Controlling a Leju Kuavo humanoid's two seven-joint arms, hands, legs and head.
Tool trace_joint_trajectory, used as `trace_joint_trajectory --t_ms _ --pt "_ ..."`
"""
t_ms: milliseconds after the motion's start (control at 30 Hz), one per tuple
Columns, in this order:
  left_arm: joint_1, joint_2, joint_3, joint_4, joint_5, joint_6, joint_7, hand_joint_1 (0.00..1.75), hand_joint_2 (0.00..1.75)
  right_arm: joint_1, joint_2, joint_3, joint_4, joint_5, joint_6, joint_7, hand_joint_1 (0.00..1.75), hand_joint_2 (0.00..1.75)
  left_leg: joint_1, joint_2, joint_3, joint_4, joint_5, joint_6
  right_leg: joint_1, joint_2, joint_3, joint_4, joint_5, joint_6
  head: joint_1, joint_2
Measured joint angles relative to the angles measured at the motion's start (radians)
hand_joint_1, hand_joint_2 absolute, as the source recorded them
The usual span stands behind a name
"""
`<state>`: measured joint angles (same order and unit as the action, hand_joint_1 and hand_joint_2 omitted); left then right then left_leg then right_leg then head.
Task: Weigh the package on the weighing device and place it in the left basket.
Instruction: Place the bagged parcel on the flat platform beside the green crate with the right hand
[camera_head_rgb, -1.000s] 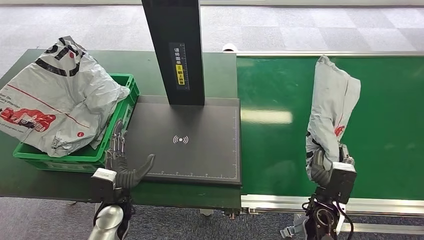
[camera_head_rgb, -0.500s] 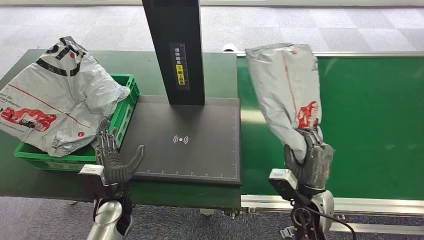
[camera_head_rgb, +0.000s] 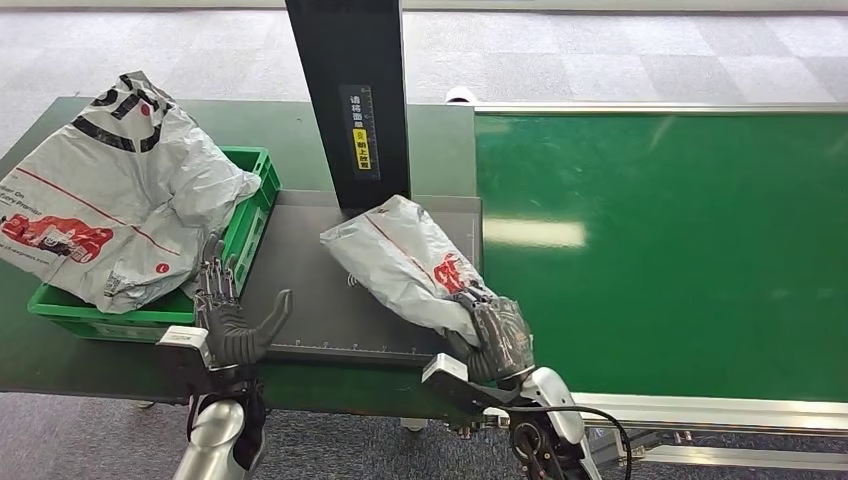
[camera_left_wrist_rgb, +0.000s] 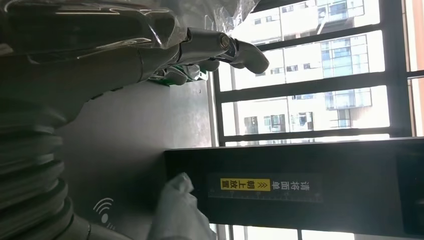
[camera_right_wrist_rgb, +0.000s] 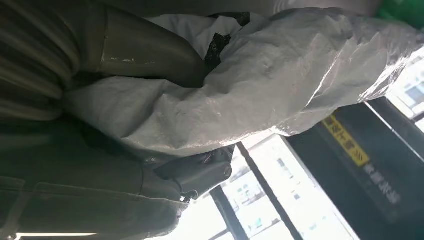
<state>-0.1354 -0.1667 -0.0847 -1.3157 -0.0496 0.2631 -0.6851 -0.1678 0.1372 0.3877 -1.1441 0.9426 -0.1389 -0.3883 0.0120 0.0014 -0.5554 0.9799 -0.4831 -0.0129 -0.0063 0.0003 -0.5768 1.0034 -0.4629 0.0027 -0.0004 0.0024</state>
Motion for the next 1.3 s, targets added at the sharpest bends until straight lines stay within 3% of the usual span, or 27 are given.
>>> trace_joint_trajectory --t_ms 267,300,400,433,667,867,1167,1300 --pt "0.001 0.0 0.0 0.001 0.001 -0.003 0.001 0.0 1.75 -0.022 0.001 0.041 0.073 -0.032 0.013 -0.007 1.75 1.75 0.0 0.0 0.0 0.0 0.0 0.0 0.0 0.0 0.0 0.0 0.0 0.0 0.0 0.0" --pt "0.001 0.001 0.0 0.002 0.002 -0.003 0.002 0.0 1.75 -0.024 0.001 0.041 0.077 -0.051 0.018 -0.015 1.47 1.75 0.0 0.0 0.0 0.0 0.0 0.0 0.0 0.0 0.0 0.0 0.0 0.0 0.0 0.0" --pt "-0.003 0.002 0.0 0.005 0.005 -0.003 0.003 0.0 1.75 -0.034 0.004 0.039 0.082 -0.116 0.036 -0.05 0.16 1.75 0.0 0.0 0.0 0.0 0.0 0.0 0.0 0.0 0.0 0.0 0.0 0.0 0.0 0.0" --pt "-0.004 0.002 0.0 0.006 0.006 -0.003 0.004 0.0 1.75 -0.038 0.005 0.038 0.082 -0.133 0.039 -0.061 0.0 1.75 0.0 0.0 0.0 0.0 0.0 0.0 0.0 0.0 0.0 0.0 0.0 0.0 0.0 0.0" --pt "-0.005 0.003 0.002 0.008 0.009 -0.005 0.009 0.0 1.75 -0.04 0.008 0.003 0.038 -0.307 0.061 -0.147 0.0 1.75 0.0 0.0 0.0 0.0 0.0 0.0 0.0 0.0 0.0 0.0 0.0 0.0 0.0 0.0" --pt "-0.006 0.002 0.002 0.01 0.01 -0.01 0.011 0.0 1.75 -0.03 0.008 -0.021 -0.002 -0.377 0.099 -0.181 0.0 1.75 0.0 0.0 0.0 0.0 0.0 0.0 0.0 0.0 0.0 0.0 0.0 0.0 0.0 0.0" --pt "-0.009 0.003 -0.002 0.023 -0.008 -0.032 0.02 0.0 1.75 0.009 0.007 -0.086 -0.09 -0.659 0.322 -0.221 0.0 1.75 0.0 0.0 0.0 0.0 0.0 0.0 0.0 0.0 -0.001 0.0 0.0 0.0 0.0 0.0" --pt "-0.023 0.009 -0.028 0.047 -0.089 -0.077 0.093 0.0 1.75 0.023 0.008 -0.124 -0.109 -0.823 0.472 -0.203 0.0 1.75 0.0 0.0 0.0 0.0 0.0 0.0 0.0 0.0 0.0 0.0 0.0 0.0 0.0 0.0"
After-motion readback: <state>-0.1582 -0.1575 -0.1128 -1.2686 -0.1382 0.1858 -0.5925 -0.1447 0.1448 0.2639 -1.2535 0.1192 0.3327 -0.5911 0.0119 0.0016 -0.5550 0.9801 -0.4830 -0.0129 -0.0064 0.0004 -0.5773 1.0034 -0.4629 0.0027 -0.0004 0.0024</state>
